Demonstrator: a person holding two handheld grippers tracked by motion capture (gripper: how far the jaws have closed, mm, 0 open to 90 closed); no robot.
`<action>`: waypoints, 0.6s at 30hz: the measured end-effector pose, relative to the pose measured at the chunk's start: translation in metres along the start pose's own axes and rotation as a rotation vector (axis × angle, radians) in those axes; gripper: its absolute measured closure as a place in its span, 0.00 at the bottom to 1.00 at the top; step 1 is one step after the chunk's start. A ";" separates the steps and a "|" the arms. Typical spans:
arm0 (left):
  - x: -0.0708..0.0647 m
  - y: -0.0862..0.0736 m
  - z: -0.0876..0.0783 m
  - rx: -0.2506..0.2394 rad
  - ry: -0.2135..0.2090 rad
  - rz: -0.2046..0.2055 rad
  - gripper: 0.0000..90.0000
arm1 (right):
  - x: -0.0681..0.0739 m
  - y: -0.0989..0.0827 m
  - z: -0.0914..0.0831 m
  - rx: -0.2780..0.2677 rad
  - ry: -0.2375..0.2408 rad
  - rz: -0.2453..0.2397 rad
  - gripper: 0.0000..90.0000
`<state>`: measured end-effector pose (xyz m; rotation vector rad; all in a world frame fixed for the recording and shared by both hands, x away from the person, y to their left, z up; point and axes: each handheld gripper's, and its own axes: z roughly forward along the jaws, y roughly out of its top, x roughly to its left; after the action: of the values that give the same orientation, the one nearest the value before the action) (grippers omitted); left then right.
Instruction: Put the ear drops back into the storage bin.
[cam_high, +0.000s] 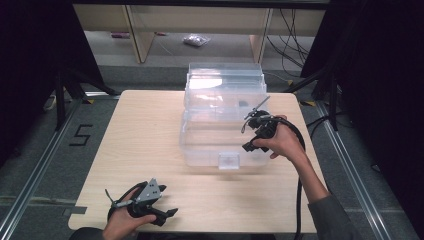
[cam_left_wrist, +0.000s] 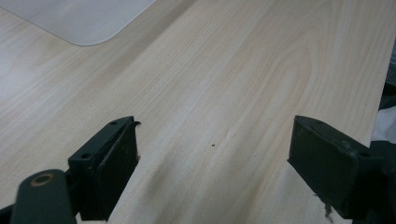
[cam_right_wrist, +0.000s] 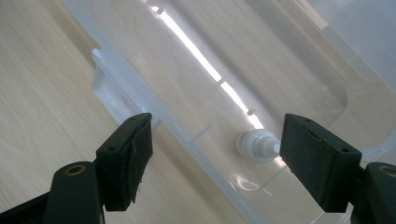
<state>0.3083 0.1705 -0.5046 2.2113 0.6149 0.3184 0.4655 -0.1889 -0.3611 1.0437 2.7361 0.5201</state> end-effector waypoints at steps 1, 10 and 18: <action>0.000 0.000 0.000 -0.004 0.001 0.000 0.17 | 0.001 0.000 0.000 -0.011 0.007 -0.010 0.29; 0.000 0.000 0.000 -0.002 0.001 0.000 0.17 | 0.011 -0.003 0.000 -0.051 0.020 -0.034 0.29; 0.000 0.000 0.000 -0.003 -0.003 0.001 0.17 | 0.021 -0.009 0.000 -0.066 0.020 -0.052 0.29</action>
<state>0.3083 0.1705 -0.5046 2.2091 0.6113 0.3160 0.4445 -0.1811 -0.3657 0.9549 2.7348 0.6112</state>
